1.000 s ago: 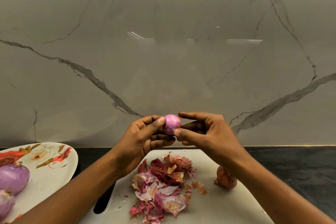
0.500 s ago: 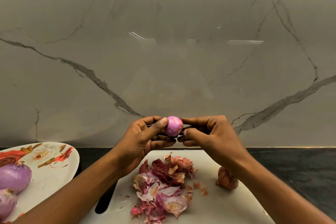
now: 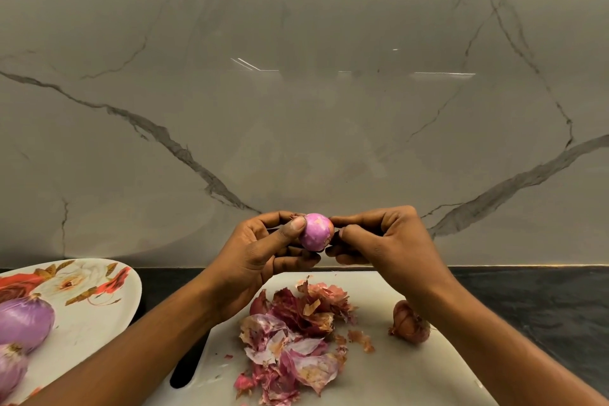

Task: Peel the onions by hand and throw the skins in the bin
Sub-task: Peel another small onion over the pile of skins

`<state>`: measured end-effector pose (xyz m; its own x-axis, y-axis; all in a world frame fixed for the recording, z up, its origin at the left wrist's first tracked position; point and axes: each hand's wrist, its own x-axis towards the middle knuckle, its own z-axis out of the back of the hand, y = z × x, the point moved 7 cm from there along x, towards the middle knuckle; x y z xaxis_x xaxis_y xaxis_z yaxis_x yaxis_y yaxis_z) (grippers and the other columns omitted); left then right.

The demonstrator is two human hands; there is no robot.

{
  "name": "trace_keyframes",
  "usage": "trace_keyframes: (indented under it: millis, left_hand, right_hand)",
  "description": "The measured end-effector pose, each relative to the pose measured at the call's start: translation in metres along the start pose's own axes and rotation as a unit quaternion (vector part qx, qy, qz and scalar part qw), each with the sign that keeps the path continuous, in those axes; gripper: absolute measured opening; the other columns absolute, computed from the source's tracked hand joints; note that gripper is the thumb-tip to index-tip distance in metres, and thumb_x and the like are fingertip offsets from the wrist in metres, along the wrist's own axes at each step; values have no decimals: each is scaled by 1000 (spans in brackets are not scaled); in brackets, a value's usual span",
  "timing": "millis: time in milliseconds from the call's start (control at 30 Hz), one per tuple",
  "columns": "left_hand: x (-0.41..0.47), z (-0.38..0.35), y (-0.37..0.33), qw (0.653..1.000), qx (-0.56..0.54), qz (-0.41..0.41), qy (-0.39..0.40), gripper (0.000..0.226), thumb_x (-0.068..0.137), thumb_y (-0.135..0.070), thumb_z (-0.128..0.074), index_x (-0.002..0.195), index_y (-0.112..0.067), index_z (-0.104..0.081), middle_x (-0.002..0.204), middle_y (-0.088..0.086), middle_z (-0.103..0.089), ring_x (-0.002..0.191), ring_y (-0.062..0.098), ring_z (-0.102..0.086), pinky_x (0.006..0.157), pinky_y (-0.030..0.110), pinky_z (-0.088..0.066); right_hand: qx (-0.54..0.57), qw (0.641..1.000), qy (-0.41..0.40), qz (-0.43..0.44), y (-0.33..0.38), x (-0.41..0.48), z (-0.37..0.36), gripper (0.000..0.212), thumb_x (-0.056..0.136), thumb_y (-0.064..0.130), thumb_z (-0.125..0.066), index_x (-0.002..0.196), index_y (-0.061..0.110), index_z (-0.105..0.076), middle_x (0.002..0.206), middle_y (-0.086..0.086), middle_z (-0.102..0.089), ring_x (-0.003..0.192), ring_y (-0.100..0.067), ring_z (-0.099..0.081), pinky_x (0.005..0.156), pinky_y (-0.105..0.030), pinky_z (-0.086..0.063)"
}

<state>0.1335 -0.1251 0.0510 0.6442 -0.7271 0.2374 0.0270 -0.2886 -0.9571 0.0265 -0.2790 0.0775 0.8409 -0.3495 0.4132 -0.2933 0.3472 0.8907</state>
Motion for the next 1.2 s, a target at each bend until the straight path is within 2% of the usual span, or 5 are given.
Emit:
trace_keyframes:
  millis: [367, 600, 767, 933, 1200]
  left_hand:
    - [-1, 1, -4, 1000, -10, -10, -11, 45, 90, -27, -69, 127, -2, -66, 116, 25, -74, 99, 37, -76, 83, 32, -65]
    - [-1, -1, -2, 997, -78, -2, 20, 47, 91, -18, -71, 133, 0, -63, 124, 28, -70, 105, 40, -74, 85, 34, -64]
    - [2, 4, -1, 993, -110, -9, 35, 46, 86, -8, -70, 132, -4, -67, 134, 27, -66, 116, 48, -69, 93, 41, -63]
    - [3, 5, 0, 995, -88, -18, 34, 44, 85, -4, -69, 130, -7, -70, 137, 24, -65, 117, 44, -68, 90, 38, -64]
    - [-1, 0, -3, 998, -42, -31, 44, 44, 91, -6, -72, 134, -7, -67, 135, 17, -69, 124, 39, -67, 102, 42, -58]
  right_hand:
    - [39, 999, 24, -12, 4, -2, -4, 23, 88, 10, -80, 111, 12, -79, 91, -7, -82, 86, -24, -81, 75, -29, -65]
    - [18, 1000, -20, -9, 2, 0, 3, 22, 94, -7, -68, 97, 11, -80, 84, -8, -81, 79, -22, -80, 71, -26, -64]
    - [23, 998, -36, -50, -3, 0, 6, 10, 96, 7, -72, 94, 8, -82, 80, -10, -80, 74, -23, -79, 66, -24, -63]
    - [75, 989, 16, -124, -10, -2, -5, 24, 95, 28, -74, 99, 5, -81, 87, -17, -80, 78, -31, -80, 70, -30, -65]
    - [141, 978, 60, -139, -7, -5, -12, 21, 94, 10, -74, 113, 2, -76, 97, -22, -79, 92, -37, -79, 80, -34, -66]
